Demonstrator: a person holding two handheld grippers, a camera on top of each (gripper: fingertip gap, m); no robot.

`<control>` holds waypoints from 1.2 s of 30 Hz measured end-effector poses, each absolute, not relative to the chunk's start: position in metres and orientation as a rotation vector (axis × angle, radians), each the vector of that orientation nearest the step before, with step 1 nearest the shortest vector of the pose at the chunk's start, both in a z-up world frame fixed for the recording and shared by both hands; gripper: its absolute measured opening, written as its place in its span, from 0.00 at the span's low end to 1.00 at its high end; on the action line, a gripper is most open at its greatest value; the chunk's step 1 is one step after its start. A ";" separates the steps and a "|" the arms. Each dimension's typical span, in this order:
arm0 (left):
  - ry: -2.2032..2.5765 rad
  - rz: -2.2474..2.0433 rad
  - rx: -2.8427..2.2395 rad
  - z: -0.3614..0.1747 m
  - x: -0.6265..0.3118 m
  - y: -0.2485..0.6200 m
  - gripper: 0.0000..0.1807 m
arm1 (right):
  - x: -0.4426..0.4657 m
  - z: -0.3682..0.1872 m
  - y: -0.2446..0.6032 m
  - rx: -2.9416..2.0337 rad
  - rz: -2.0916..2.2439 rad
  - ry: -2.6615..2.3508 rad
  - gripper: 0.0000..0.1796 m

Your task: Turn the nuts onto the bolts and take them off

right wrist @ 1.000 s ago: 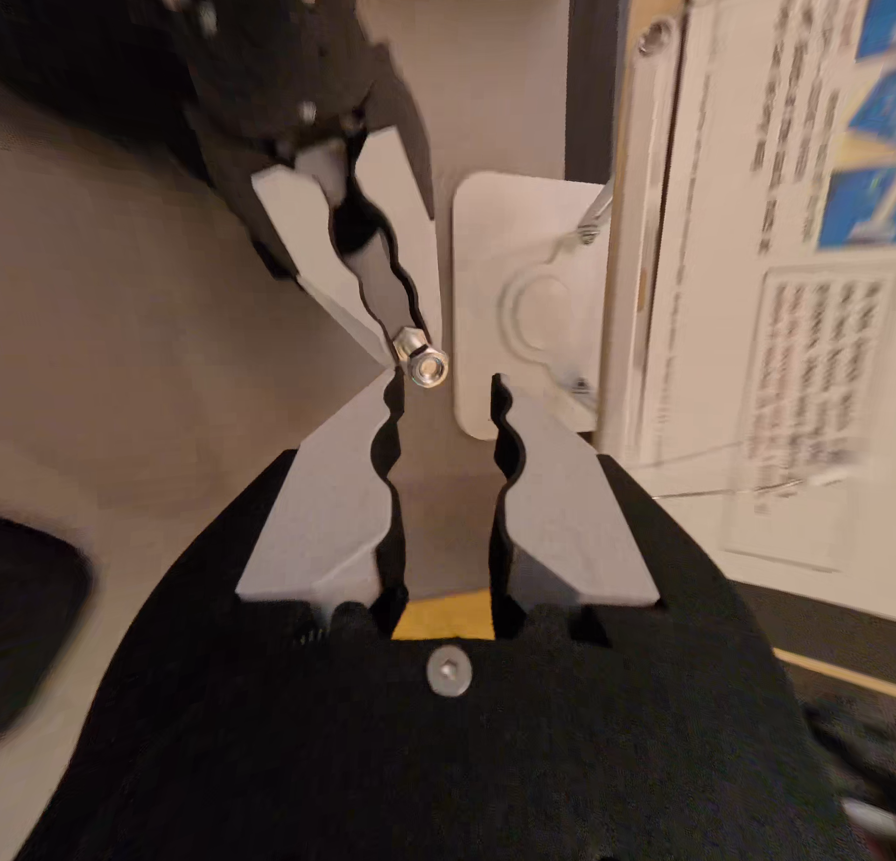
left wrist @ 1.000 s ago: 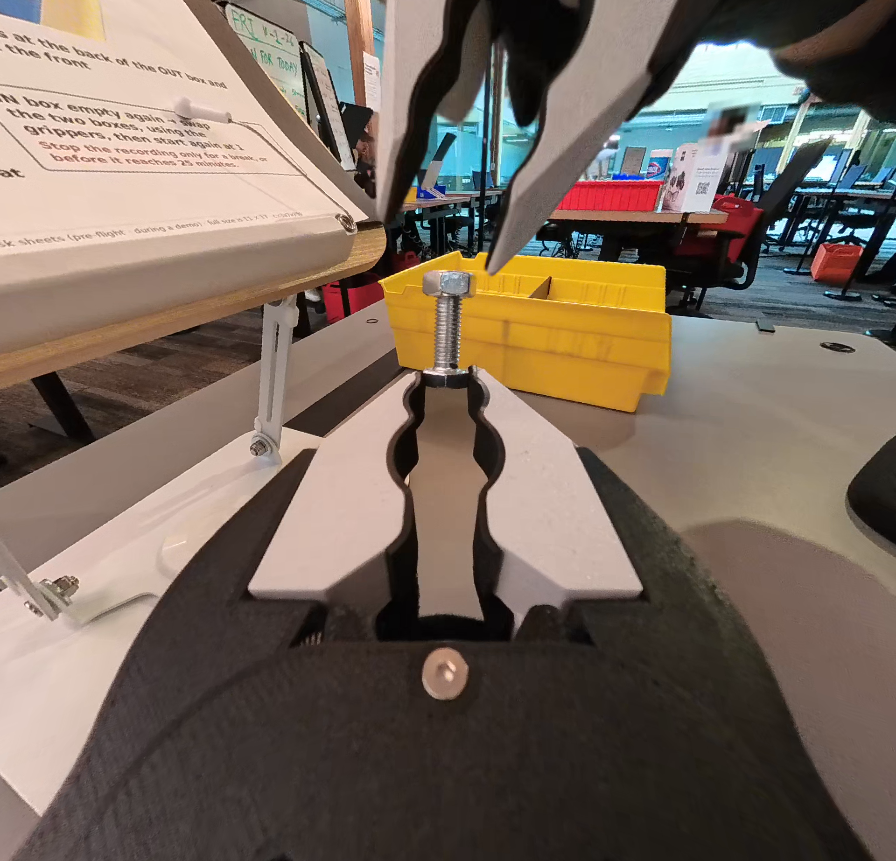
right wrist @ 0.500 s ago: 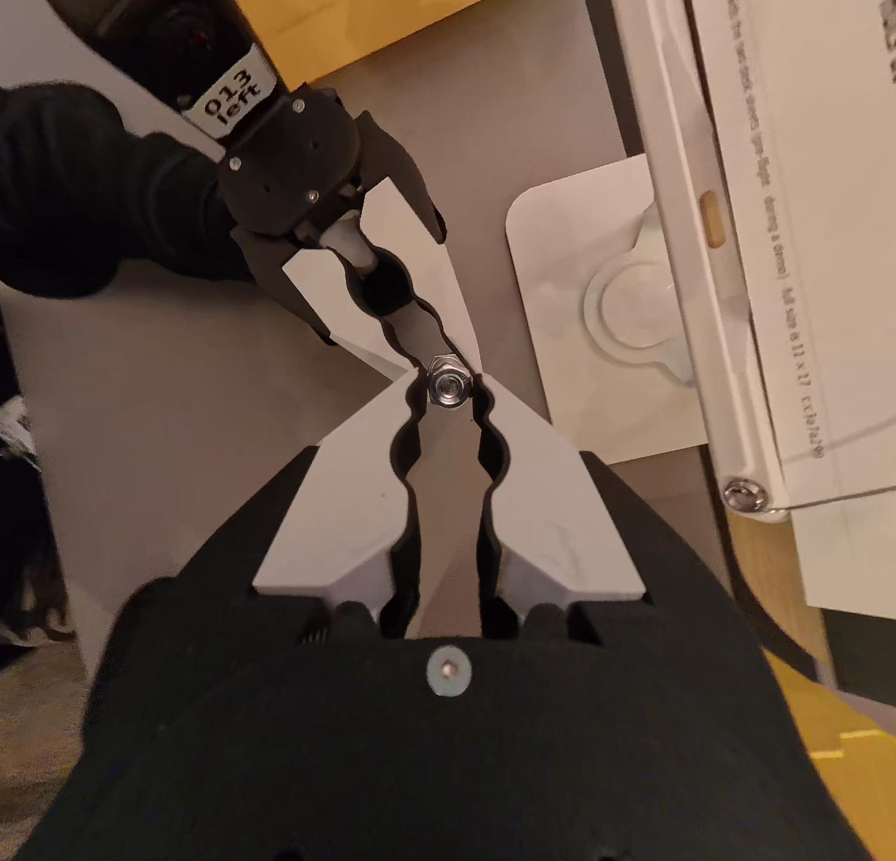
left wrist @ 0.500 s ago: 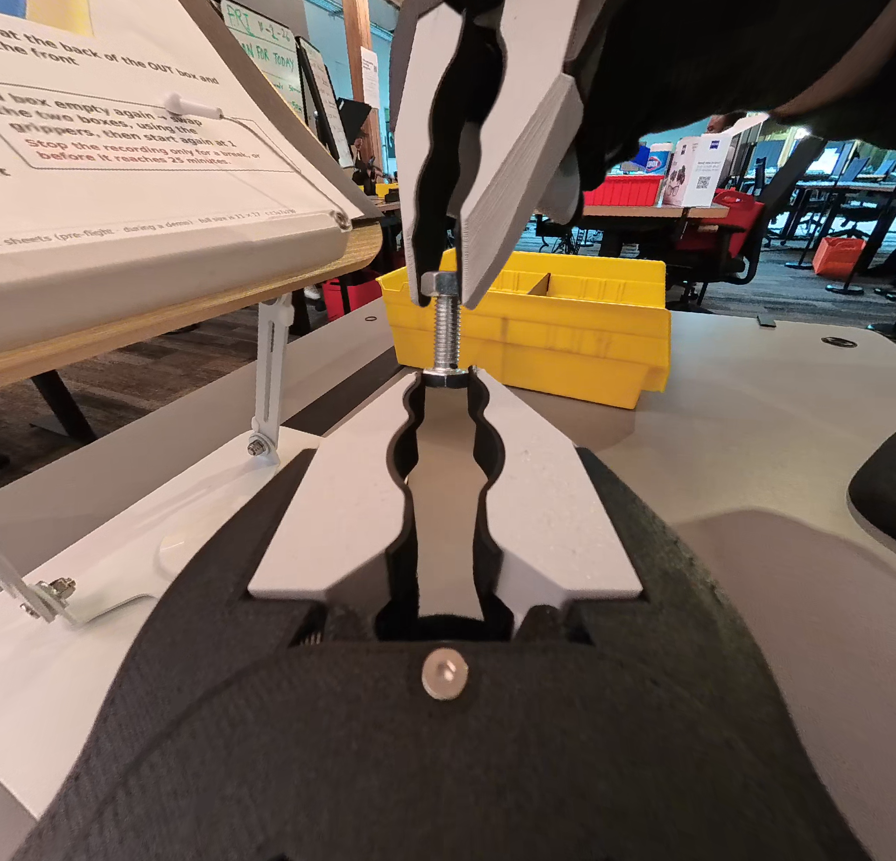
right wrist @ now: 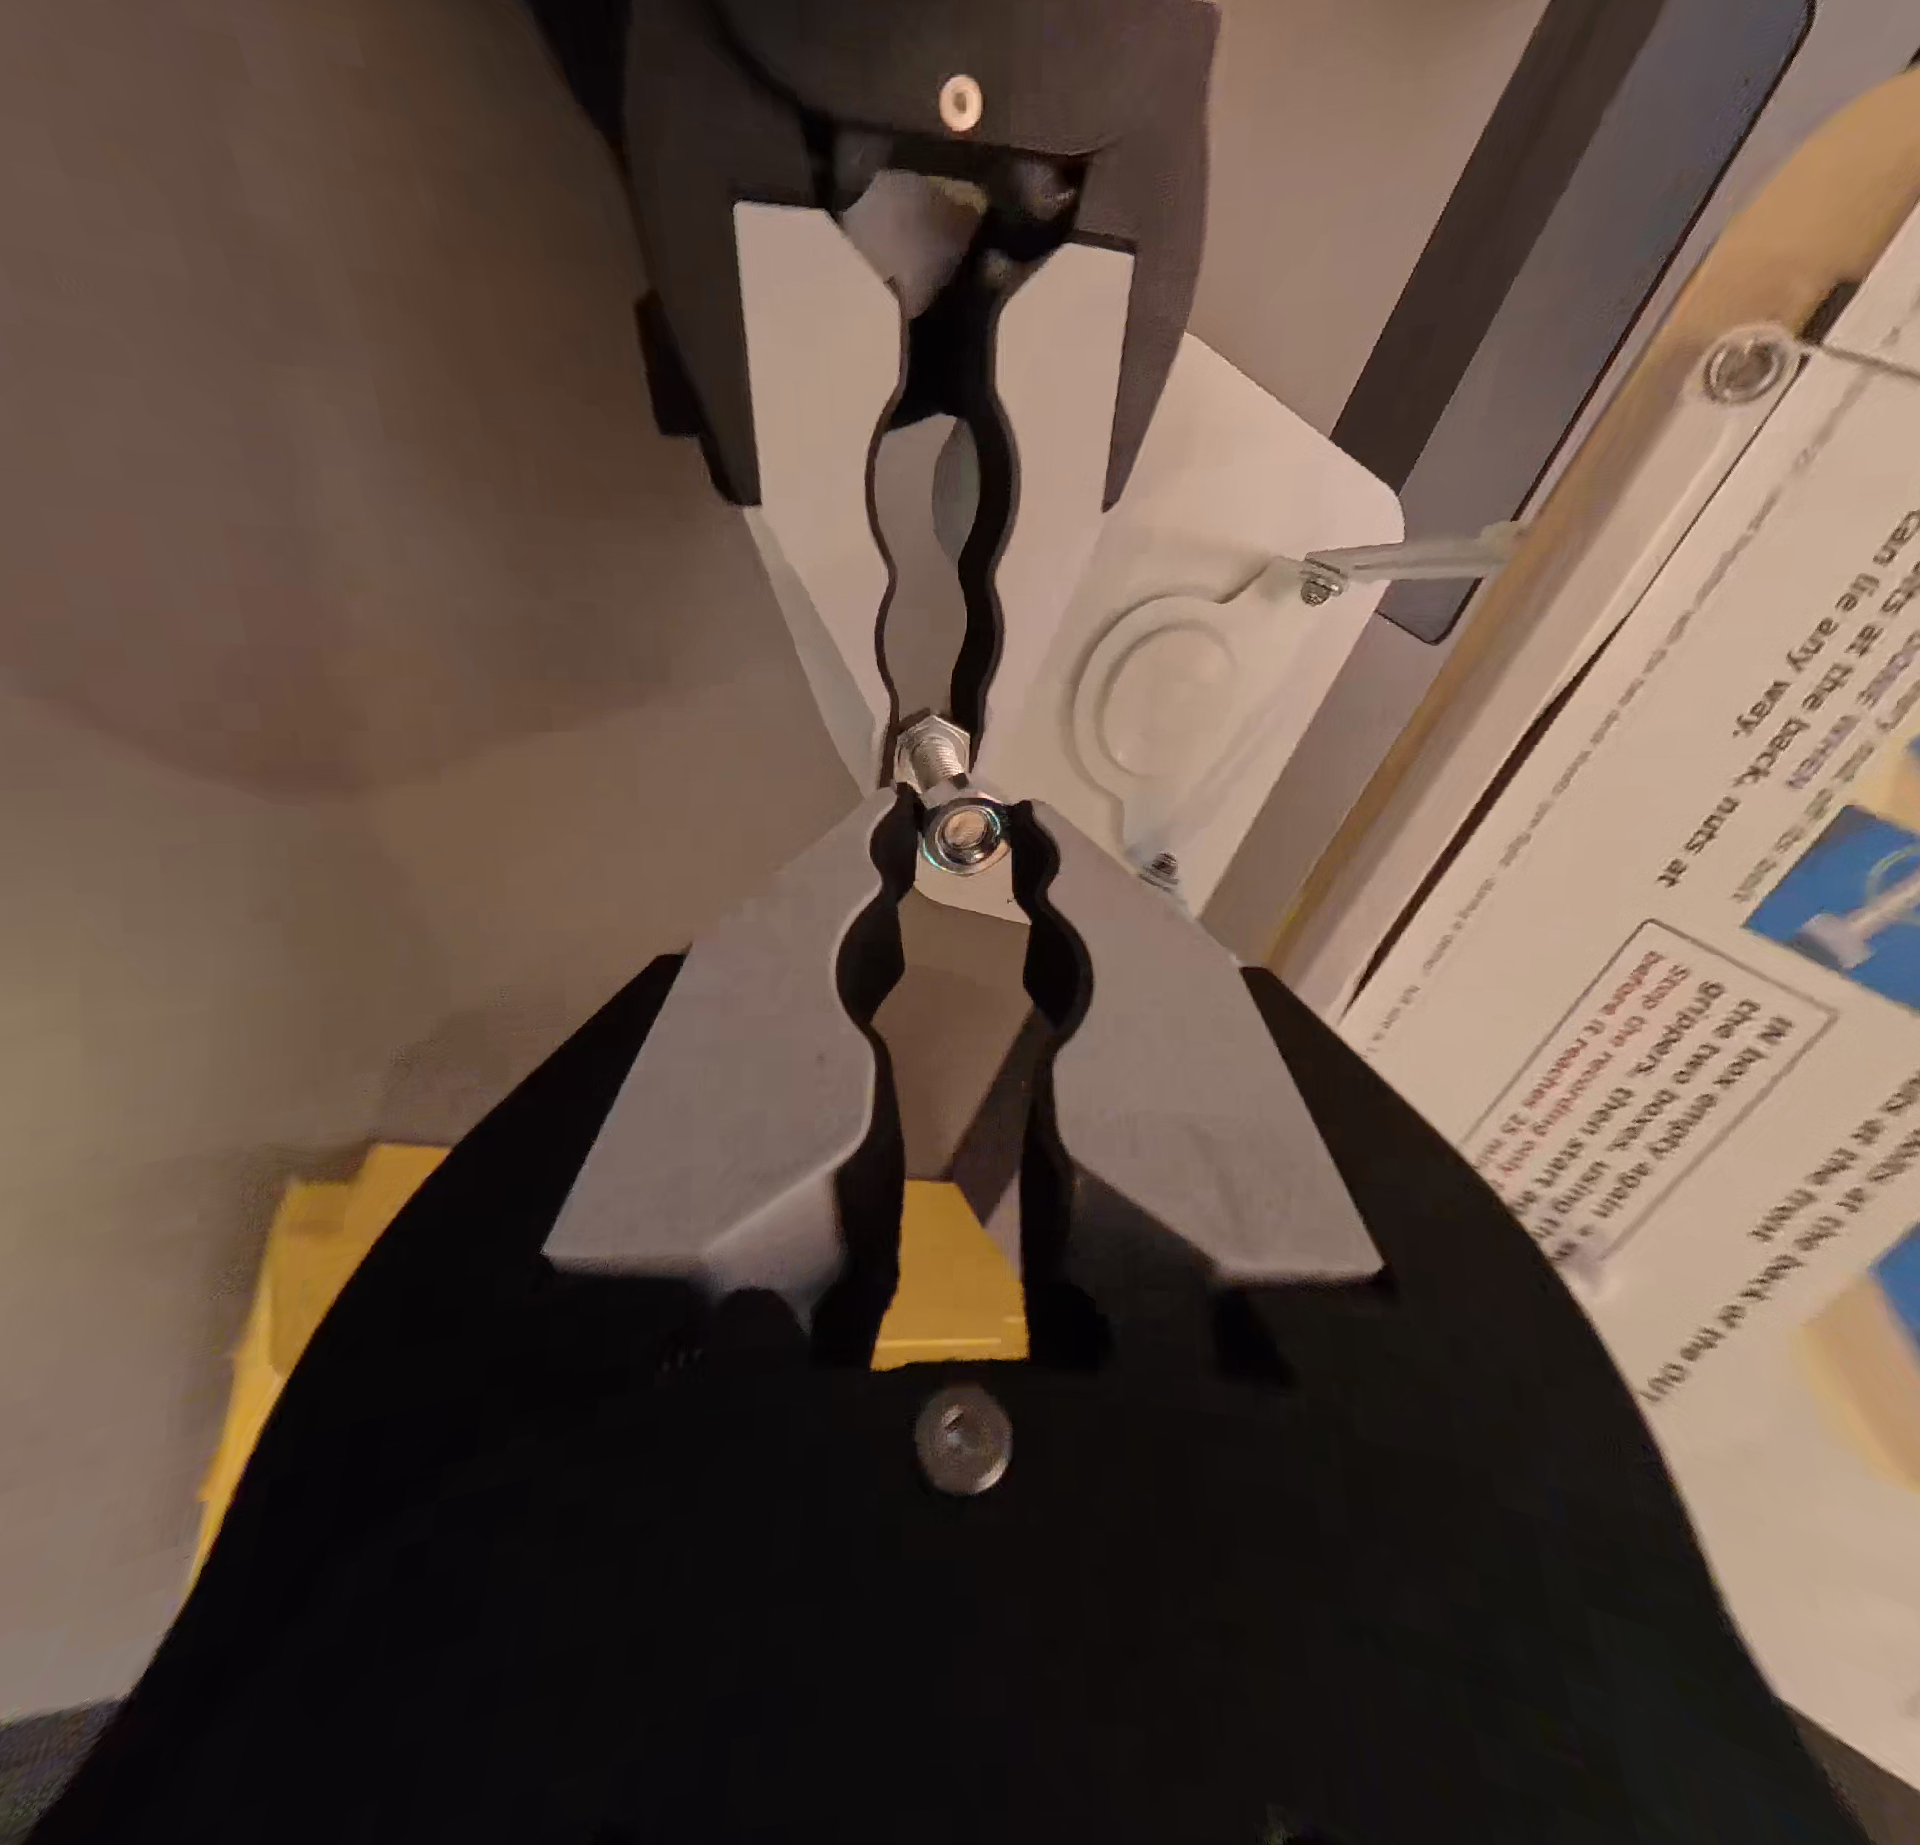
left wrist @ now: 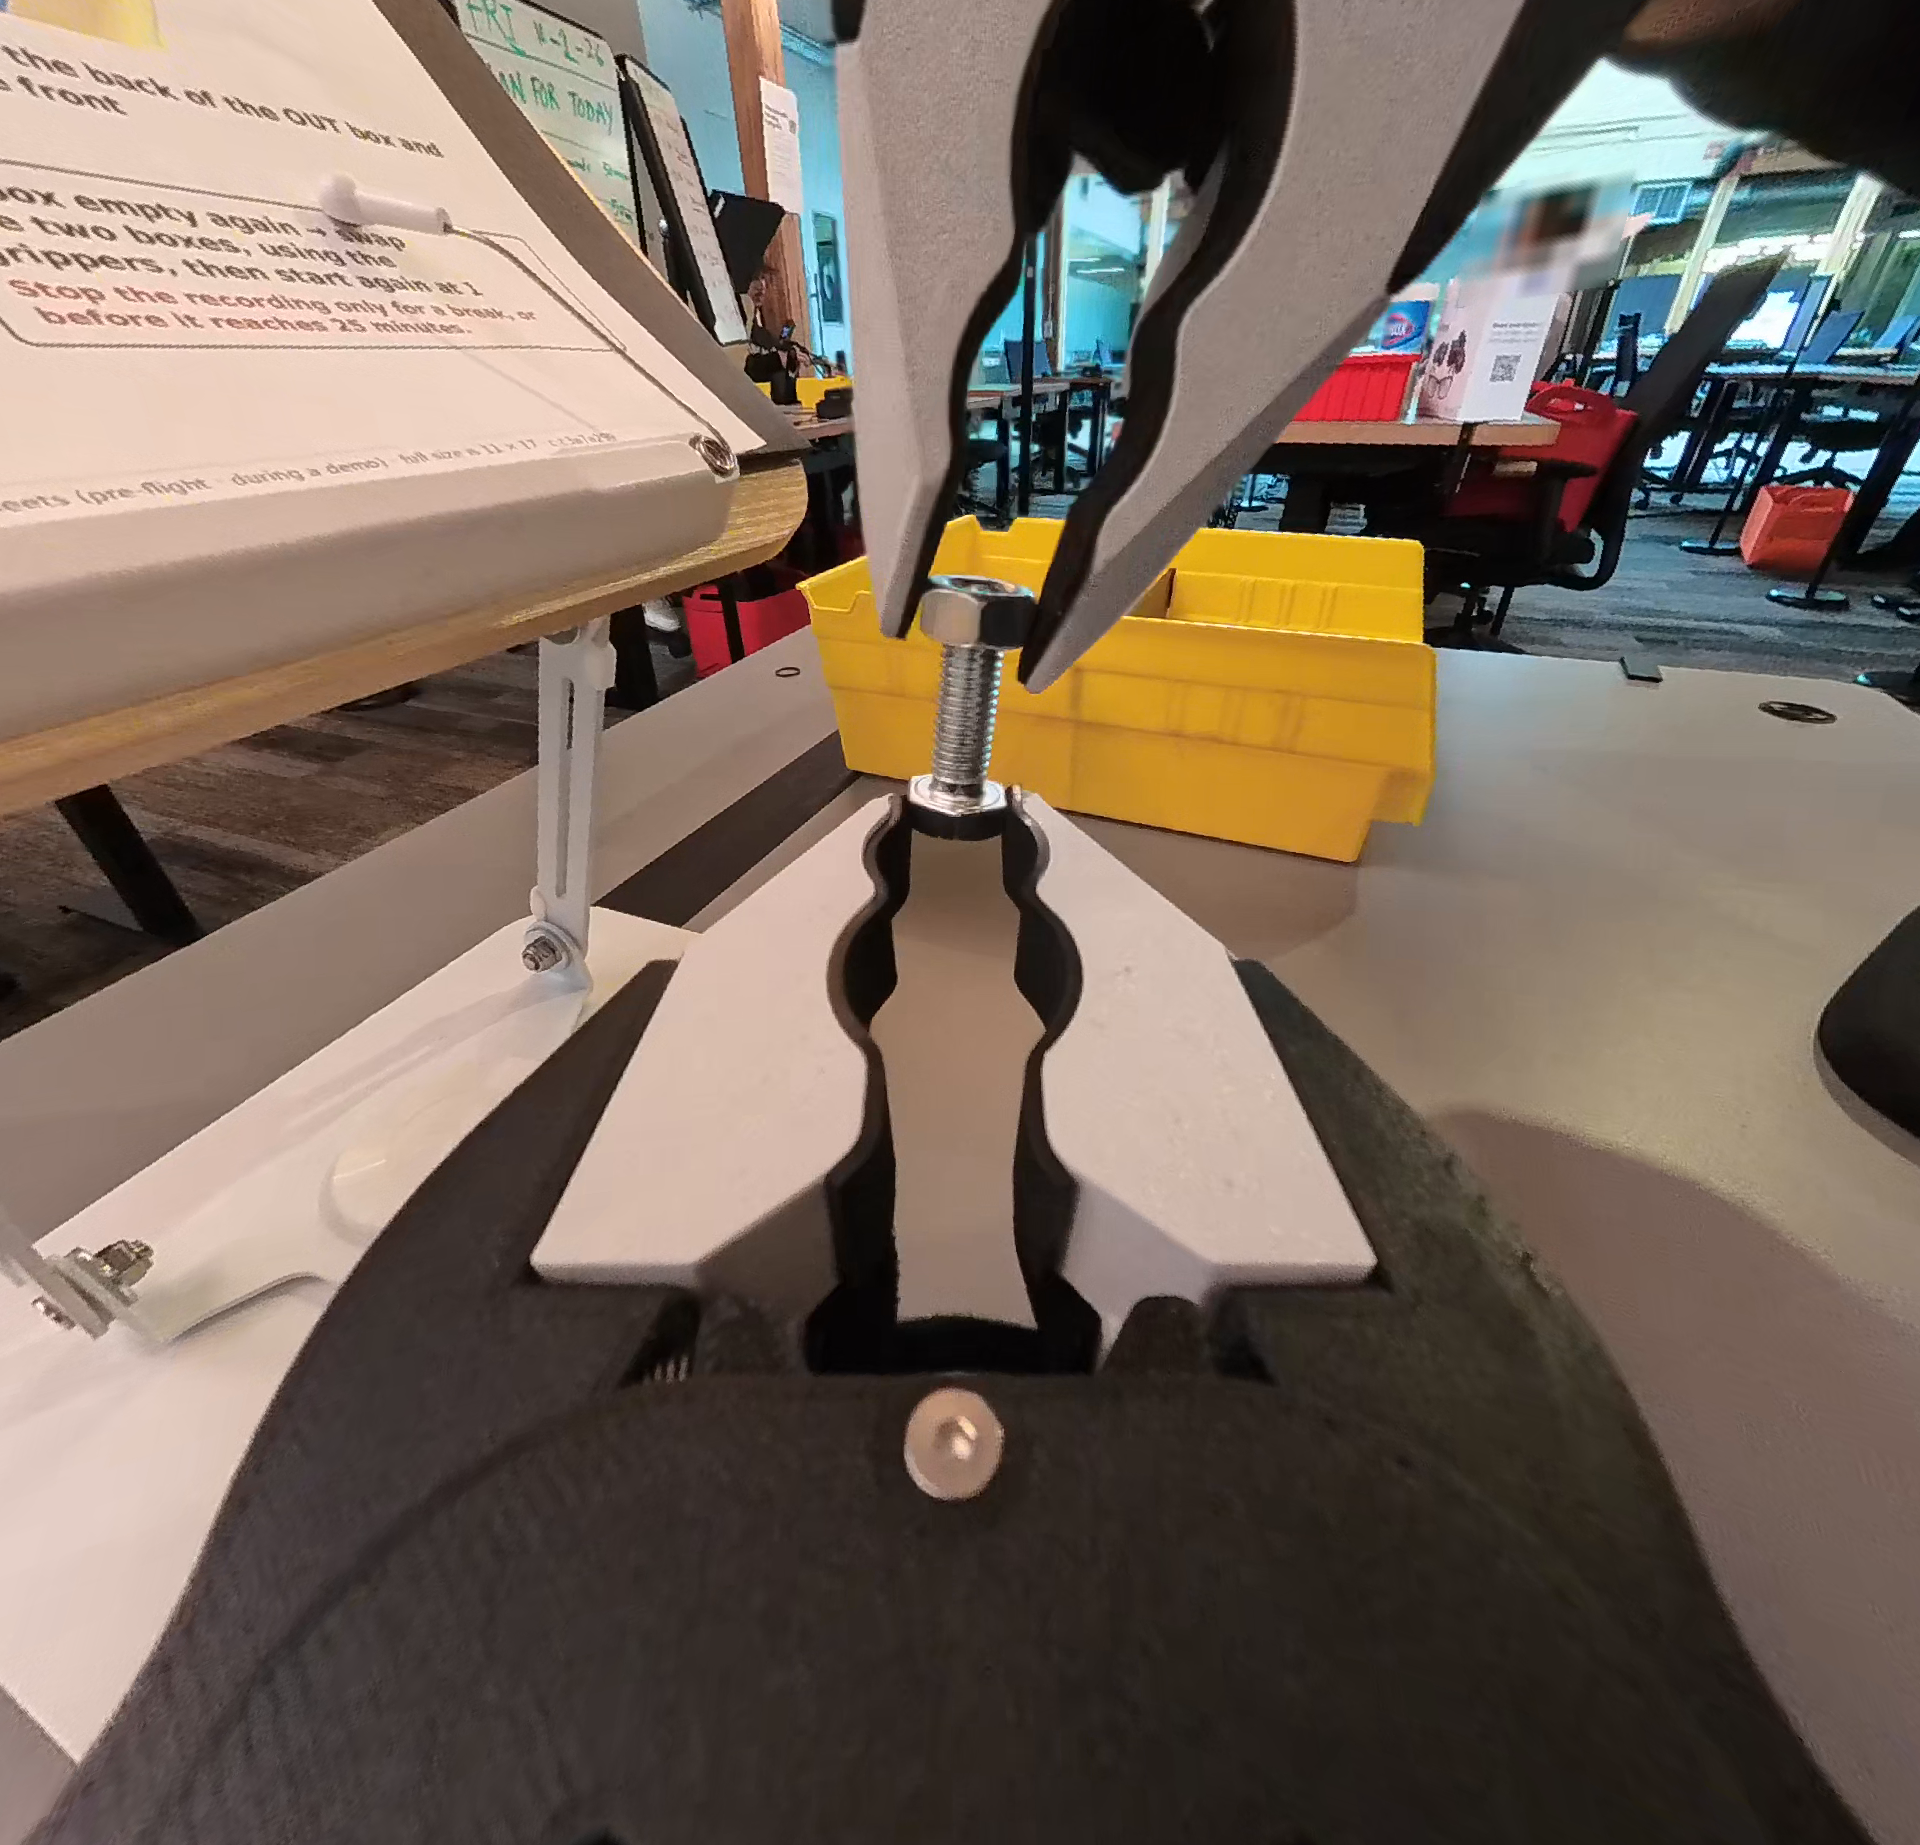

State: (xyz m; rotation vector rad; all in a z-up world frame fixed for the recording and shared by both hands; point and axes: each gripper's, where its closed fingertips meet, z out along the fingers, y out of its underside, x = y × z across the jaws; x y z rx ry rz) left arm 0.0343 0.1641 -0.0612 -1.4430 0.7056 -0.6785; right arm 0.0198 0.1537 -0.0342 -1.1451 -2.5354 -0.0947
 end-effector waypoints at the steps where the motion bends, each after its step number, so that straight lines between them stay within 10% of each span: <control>1: 0.705 -0.679 -1.442 -0.061 0.034 0.164 0.09 | 0.020 -0.034 0.154 -1.102 -0.128 -2.553 0.09; 19: 0.693 -0.689 -1.437 -0.059 0.033 0.164 0.09 | 0.023 -0.033 0.171 -0.505 -0.685 -2.537 0.19; 36: 0.690 -0.677 -1.432 -0.058 0.033 0.164 0.09 | 0.026 -0.031 0.155 -2.024 0.719 -1.906 0.19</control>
